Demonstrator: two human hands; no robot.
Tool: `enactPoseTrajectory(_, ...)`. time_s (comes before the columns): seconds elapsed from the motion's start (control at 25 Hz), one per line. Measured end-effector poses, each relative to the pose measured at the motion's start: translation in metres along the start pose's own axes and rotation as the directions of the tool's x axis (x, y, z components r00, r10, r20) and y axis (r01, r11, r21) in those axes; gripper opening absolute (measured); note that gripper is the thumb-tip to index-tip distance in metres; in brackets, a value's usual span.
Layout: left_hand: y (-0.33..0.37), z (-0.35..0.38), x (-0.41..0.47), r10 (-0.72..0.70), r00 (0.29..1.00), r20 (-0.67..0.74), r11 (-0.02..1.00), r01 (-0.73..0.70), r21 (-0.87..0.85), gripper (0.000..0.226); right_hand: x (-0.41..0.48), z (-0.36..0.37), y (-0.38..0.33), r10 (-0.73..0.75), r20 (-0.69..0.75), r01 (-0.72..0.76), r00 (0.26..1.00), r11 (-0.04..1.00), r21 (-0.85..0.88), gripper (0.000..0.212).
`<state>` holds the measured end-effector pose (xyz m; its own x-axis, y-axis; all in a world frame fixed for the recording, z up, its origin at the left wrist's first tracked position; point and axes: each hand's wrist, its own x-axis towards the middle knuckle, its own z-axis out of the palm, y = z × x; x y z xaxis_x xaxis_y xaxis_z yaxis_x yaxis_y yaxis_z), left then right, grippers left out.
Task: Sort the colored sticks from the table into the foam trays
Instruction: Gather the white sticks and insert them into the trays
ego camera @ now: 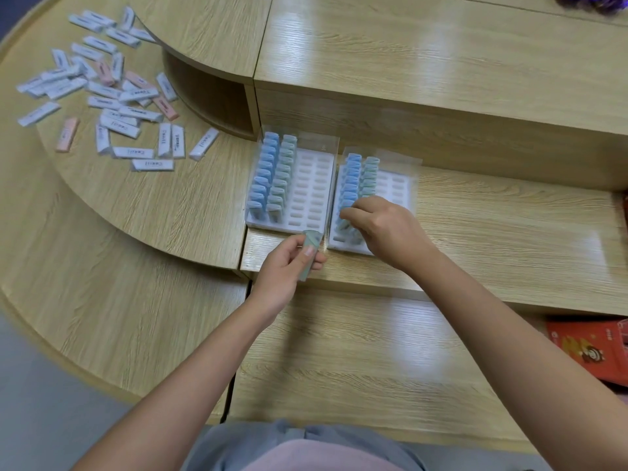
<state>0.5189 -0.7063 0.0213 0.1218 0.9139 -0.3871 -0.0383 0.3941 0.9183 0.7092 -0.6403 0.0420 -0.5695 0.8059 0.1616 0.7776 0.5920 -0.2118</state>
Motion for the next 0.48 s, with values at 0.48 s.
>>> enactPoseTrajectory(0.48,0.015,0.009,0.023,0.215,0.977,-0.009,0.926,-0.201,0.32,0.014,-0.005,0.014,-0.004,0.091,-0.109,-0.078,0.99,0.989,0.125,0.009)
